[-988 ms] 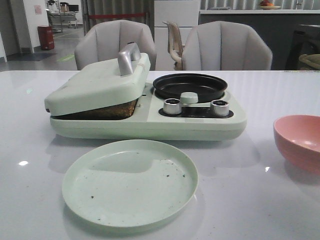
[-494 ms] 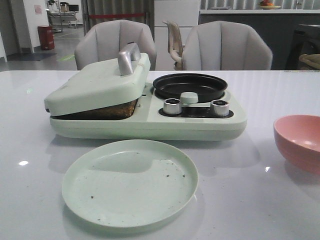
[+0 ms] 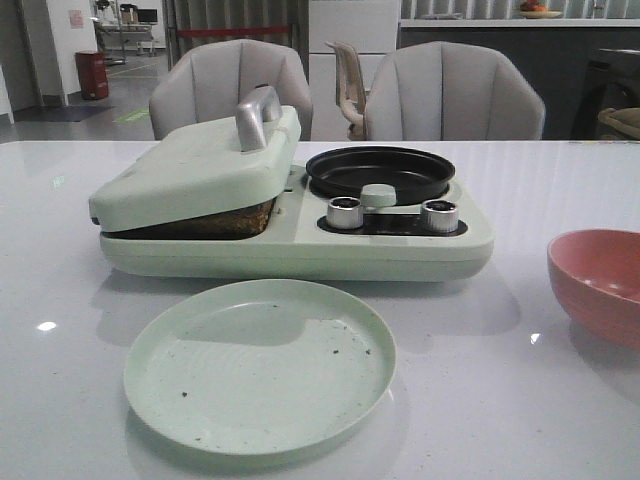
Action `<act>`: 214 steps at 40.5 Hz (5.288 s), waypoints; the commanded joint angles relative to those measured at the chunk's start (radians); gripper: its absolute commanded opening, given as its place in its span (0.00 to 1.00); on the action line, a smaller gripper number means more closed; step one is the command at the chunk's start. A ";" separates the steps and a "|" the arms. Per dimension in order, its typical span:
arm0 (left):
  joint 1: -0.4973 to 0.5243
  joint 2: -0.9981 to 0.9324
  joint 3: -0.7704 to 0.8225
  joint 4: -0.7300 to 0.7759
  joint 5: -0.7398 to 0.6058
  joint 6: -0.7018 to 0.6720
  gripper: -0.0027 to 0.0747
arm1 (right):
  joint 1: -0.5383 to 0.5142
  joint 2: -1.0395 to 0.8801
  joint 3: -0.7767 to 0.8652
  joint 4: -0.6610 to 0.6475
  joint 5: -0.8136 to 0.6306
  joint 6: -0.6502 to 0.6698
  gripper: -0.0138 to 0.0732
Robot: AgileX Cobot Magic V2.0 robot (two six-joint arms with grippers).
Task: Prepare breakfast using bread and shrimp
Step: 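Reach the right gripper to the pink bowl rim and grasp it, then lift the pink bowl with the right gripper over the frying pan, then tilt the bowl with the right gripper to pour shrimp into the pan, then set the empty pink bowl back on the table with the right gripper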
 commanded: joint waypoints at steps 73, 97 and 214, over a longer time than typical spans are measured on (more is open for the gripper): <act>-0.008 -0.002 -0.031 -0.047 -0.071 0.001 0.16 | 0.537 0.401 -0.785 -1.237 0.033 0.364 0.21; -0.008 -0.002 -0.031 -0.047 -0.073 0.001 0.16 | 0.682 0.627 -0.859 -1.905 0.269 0.735 0.21; -0.008 -0.002 -0.031 0.020 -0.064 0.001 0.16 | -0.087 0.345 -0.049 0.159 -0.157 -0.064 0.62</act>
